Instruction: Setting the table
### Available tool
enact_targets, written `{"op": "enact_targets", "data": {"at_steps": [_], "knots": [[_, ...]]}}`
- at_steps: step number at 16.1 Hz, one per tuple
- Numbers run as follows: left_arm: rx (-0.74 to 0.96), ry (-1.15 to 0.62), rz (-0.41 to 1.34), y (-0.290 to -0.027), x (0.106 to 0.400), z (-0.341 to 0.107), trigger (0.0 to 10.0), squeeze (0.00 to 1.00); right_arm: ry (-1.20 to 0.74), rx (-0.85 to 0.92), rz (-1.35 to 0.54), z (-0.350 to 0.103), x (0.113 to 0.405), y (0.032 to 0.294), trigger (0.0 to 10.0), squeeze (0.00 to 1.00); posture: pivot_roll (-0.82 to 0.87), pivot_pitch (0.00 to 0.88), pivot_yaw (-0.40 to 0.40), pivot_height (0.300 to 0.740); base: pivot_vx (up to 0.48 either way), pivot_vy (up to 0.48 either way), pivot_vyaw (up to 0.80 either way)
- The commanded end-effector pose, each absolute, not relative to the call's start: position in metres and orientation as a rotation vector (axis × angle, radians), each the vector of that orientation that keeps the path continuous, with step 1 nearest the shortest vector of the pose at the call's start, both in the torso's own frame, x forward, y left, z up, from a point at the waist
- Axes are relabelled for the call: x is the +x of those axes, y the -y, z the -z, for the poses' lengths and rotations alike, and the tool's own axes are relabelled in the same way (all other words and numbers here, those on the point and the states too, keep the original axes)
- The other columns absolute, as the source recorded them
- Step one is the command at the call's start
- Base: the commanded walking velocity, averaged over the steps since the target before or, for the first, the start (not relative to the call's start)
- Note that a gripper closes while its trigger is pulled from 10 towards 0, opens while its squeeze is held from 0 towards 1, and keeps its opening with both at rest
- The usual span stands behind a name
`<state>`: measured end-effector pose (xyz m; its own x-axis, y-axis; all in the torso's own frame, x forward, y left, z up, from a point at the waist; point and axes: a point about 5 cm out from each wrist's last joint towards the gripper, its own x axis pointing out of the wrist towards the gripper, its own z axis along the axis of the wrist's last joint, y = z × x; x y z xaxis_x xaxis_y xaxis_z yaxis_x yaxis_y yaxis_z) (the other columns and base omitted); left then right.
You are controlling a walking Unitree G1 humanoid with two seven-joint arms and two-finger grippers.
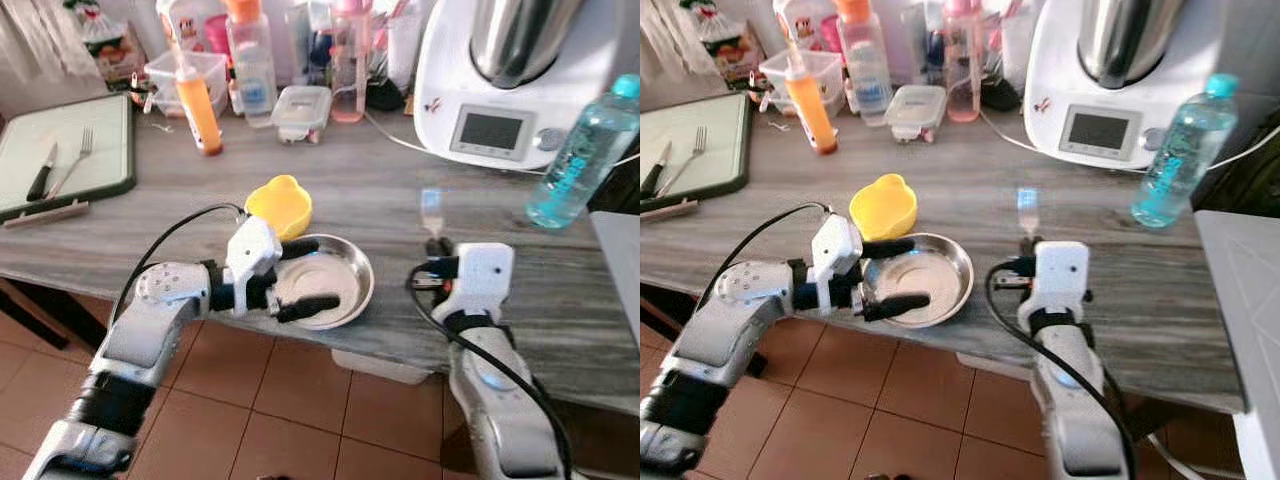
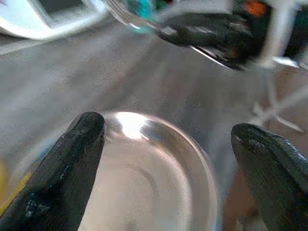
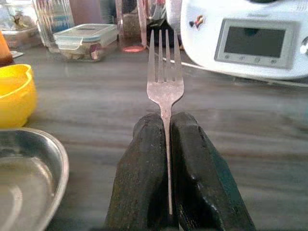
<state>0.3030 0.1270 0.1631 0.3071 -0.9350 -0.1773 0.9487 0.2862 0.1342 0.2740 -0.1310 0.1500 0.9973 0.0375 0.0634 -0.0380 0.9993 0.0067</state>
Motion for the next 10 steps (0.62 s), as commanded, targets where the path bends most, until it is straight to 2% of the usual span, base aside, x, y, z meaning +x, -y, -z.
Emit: {"op": "enact_targets", "data": {"at_steps": [1, 5, 10], "knots": [[0.23, -0.088, 1.301, -0.127, 0.297, -0.163, 10.0, 0.0, 0.035, 0.018, -0.046, -0.146, 0.274, 0.128, 10.0, 0.0, 0.08, 0.127, 0.038, 0.74, 0.0, 0.0, 0.0], [0.242, -0.118, 1.311, -0.132, 0.296, -0.164, 10.0, 0.0, -0.017, 0.017, -0.016, -0.136, 0.269, 0.129, 10.0, 0.0, 0.09, 0.138, 0.039, 0.74, 0.0, 0.0, 0.0], [0.242, -0.114, 1.328, -0.124, 0.296, -0.165, 10.0, 0.0, -0.034, 0.027, 0.004, -0.131, 0.27, 0.133, 10.0, 0.0, 0.08, 0.131, 0.044, 0.74, 0.0, 0.0, 0.0]]}}
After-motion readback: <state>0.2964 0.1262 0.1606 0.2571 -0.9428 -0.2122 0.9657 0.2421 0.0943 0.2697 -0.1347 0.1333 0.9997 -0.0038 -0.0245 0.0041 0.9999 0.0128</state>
